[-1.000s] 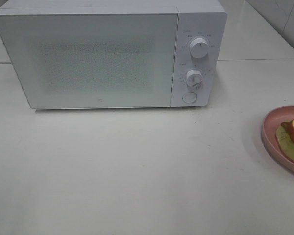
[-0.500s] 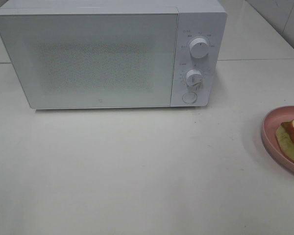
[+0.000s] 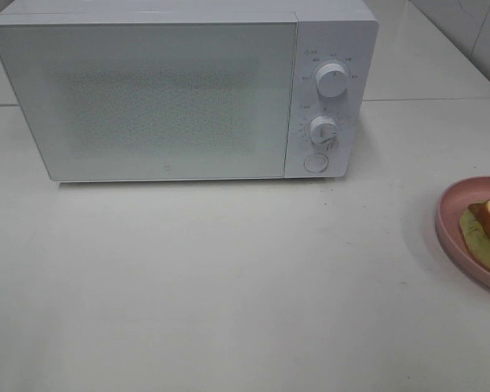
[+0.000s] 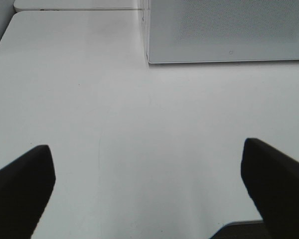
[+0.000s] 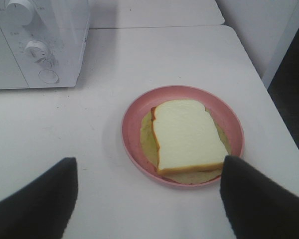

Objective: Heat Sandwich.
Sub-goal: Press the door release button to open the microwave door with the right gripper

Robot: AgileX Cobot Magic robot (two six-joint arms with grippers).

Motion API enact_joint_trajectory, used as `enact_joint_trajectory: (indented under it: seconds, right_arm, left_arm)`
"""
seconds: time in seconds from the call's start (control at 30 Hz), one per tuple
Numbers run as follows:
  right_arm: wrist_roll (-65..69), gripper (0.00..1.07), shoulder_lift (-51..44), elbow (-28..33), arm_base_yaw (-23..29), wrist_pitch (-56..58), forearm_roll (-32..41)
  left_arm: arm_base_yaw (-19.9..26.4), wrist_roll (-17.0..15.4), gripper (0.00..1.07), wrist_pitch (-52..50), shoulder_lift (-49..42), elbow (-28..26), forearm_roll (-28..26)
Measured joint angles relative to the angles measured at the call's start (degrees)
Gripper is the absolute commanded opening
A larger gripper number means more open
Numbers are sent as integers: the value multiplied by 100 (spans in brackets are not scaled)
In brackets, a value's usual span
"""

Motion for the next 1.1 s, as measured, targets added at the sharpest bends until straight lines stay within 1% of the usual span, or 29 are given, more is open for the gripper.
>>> enact_joint_trajectory:
  seconds: [0.6,0.8,1.1]
  right_arm:
    - [0,76,1788,-6,0,-1599,0]
    - [0,76,2240,-6,0,-2023,0]
    - [6,76,3019,-6,0,-2945,0]
  left_arm:
    - [0,0,96,0,0,0,0]
    - [0,0,96,0,0,0,0]
    - [0,0,96,0,0,0,0]
